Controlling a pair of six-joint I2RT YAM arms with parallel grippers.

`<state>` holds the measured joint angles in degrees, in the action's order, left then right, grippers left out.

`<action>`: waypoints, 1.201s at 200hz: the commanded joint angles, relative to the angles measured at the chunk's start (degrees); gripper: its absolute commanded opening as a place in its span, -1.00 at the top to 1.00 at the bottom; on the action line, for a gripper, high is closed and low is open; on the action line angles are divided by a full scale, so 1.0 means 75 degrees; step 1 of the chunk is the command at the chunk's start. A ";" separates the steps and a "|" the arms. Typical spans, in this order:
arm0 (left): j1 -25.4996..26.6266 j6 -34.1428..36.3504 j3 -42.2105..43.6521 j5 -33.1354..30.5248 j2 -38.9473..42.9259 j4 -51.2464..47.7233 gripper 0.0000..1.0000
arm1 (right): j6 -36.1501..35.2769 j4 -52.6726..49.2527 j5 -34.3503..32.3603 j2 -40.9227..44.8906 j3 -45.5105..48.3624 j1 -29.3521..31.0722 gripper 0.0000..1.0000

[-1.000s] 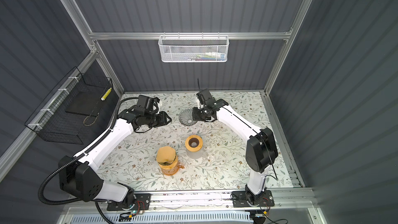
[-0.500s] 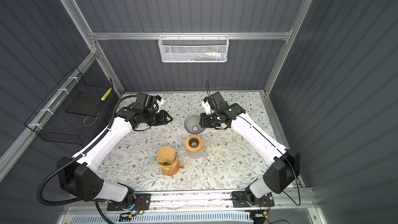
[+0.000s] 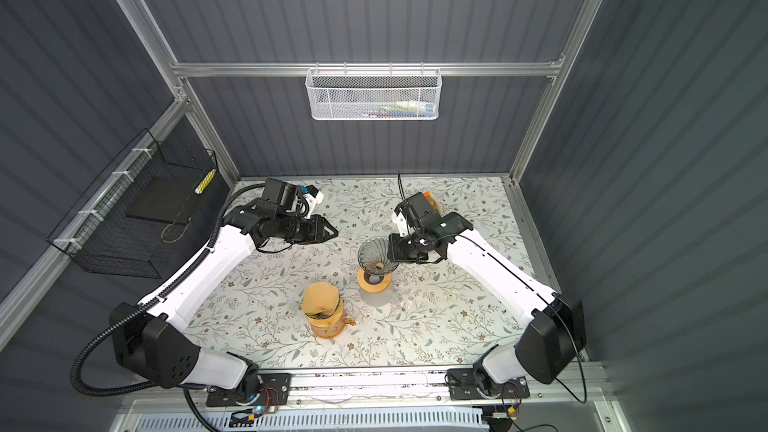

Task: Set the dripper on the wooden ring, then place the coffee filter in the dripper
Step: 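Lift the glass dripper with the right gripper and carry it over the wooden ring, then grasp the glass dripper rim with the left gripper while the right gripper holds it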

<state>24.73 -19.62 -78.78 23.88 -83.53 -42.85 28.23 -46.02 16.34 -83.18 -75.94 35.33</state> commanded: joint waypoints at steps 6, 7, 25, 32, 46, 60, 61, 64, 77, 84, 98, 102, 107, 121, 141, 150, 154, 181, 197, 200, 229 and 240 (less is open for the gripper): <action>0.0370 0.0319 -0.0201 0.0309 -0.0073 -0.0205 0.28 | 0.0137 0.0396 0.0098 -0.0137 0.0060 0.0128 1.00; 0.0376 0.0319 -0.0198 0.0309 -0.0075 -0.0199 0.29 | 0.0132 0.0401 0.0097 -0.0143 0.0065 0.0128 1.00; 0.0538 0.0351 -0.0140 0.0329 -0.0147 -0.0205 0.34 | 0.0156 0.0471 0.0104 -0.0257 0.0082 0.0176 1.00; 0.0596 0.0345 -0.0116 0.0364 -0.0170 -0.0193 0.34 | 0.0157 0.0488 0.0107 -0.0298 0.0079 0.0188 1.00; 0.0701 0.0371 -0.0090 0.0401 -0.0178 -0.0181 0.37 | 0.0159 0.0522 0.0083 -0.0367 0.0120 0.0222 1.00; 0.0744 0.0438 -0.0044 0.0474 -0.0152 -0.0178 0.38 | 0.0169 0.0560 0.0059 -0.0433 0.0153 0.0245 1.00; 0.0745 0.0449 -0.0037 0.0479 -0.0150 -0.0180 0.38 | 0.0171 0.0565 0.0059 -0.0437 0.0153 0.0240 1.00; 0.0745 0.0467 -0.0026 0.0500 -0.0141 -0.0190 0.39 | 0.0169 0.0572 0.0058 -0.0451 0.0163 0.0245 1.00; 0.0742 0.0542 0.0030 0.0508 -0.0068 -0.0260 0.39 | 0.0147 0.0593 0.0031 -0.0519 0.0187 0.0255 1.00; 0.0743 0.0573 0.0060 0.0513 -0.0023 -0.0285 0.40 | 0.0150 0.0603 0.0015 -0.0554 0.0192 0.0258 1.00; 0.0742 0.0616 0.0118 0.0581 0.0026 -0.0339 0.41 | 0.0139 0.0616 0.0001 -0.0636 0.0200 0.0259 1.00; 0.0739 0.0621 0.0132 0.0605 0.0032 -0.0354 0.41 | 0.0138 0.0619 0.0001 -0.0656 0.0194 0.0258 1.00; 0.0742 0.0620 0.0154 0.0629 0.0038 -0.0367 0.41 | 0.0130 0.0621 0.0001 -0.0683 0.0200 0.0258 1.00; 0.0744 0.0646 0.0212 0.0715 0.0062 -0.0404 0.44 | 0.0115 0.0664 -0.0036 -0.0732 0.0220 0.0269 1.00; 0.0754 0.0725 0.0277 0.0753 0.0082 -0.0503 0.51 | 0.0132 0.0750 -0.0113 -0.0789 0.0248 0.0278 1.00; 0.0754 0.0749 0.0286 0.0764 0.0109 -0.0543 0.52 | 0.0132 0.0762 -0.0116 -0.0821 0.0254 0.0283 1.00; 0.0751 0.0752 0.0300 0.0765 0.0126 -0.0544 0.52 | 0.0137 0.0775 -0.0116 -0.0838 0.0257 0.0281 1.00; 0.0756 0.0787 0.0357 0.0813 0.0167 -0.0590 0.54 | 0.0133 0.0803 -0.0104 -0.0953 0.0282 0.0284 1.00; 0.0757 0.0831 0.0382 0.0869 0.0168 -0.0648 0.54 | 0.0115 0.0770 -0.0175 -0.0989 0.0301 0.0287 1.00; 0.0756 0.0844 0.0381 0.0906 0.0168 -0.0650 0.55 | 0.0121 0.0763 -0.0213 -0.0991 0.0308 0.0282 1.00; 0.0813 0.0929 0.0362 0.1155 0.0093 -0.0719 0.56 | 0.0087 0.0680 -0.0449 -0.0965 0.0363 0.0281 1.00; 0.0827 0.0928 0.0357 0.1152 0.0073 -0.0720 0.57 | 0.0091 0.0685 -0.0485 -0.0935 0.0379 0.0284 1.00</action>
<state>30.37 -14.39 -76.34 30.30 -83.90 -46.44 28.71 -40.69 14.68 -90.28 -73.67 37.23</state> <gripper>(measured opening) 0.221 0.102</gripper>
